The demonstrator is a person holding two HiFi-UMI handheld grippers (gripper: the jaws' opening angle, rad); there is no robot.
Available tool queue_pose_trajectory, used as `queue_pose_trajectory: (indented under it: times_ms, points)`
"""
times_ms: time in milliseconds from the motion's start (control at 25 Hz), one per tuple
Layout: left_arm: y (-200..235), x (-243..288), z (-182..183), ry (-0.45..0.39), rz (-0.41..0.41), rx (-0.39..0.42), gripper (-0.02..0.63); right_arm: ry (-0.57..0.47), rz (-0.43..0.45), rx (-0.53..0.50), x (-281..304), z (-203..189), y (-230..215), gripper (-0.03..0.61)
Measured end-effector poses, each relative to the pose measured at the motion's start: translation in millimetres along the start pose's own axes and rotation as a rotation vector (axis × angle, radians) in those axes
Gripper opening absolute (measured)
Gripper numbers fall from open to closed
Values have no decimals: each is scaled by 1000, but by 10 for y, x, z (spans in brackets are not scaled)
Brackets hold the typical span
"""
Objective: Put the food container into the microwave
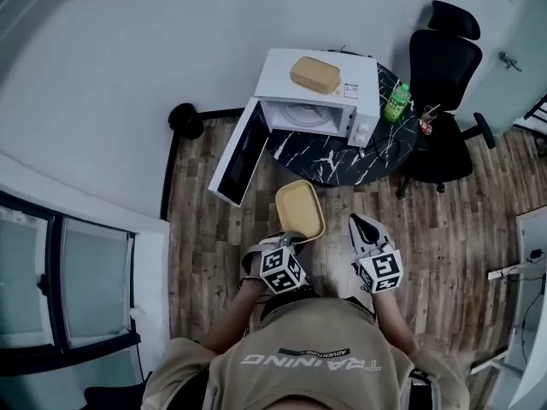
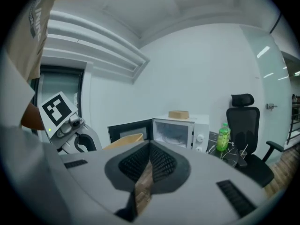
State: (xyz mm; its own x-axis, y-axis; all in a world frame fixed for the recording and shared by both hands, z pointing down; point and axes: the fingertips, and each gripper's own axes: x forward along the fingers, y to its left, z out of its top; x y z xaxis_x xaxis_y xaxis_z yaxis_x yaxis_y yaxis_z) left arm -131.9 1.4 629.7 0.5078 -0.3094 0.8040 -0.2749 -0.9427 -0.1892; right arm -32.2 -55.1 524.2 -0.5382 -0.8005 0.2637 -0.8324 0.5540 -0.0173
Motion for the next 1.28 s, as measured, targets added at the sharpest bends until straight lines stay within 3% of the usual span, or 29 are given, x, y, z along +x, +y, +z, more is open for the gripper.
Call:
queue_pose_trajectory:
  times_ms: [360,800,1040,1280]
  points:
    - [315,35,-259,-16,-20,13,17,35,-28,-17,430,78,106,9]
    - [541,80,-308,0,9,-54,17,52,9,-32,720,22,18,11]
    - [904,168,-234,32,47,-96,17,15,82,-36,1131,105,-198,11]
    - [1361,356,60,62,72,-138,17,-43,116,-26,1525,420,-734,9]
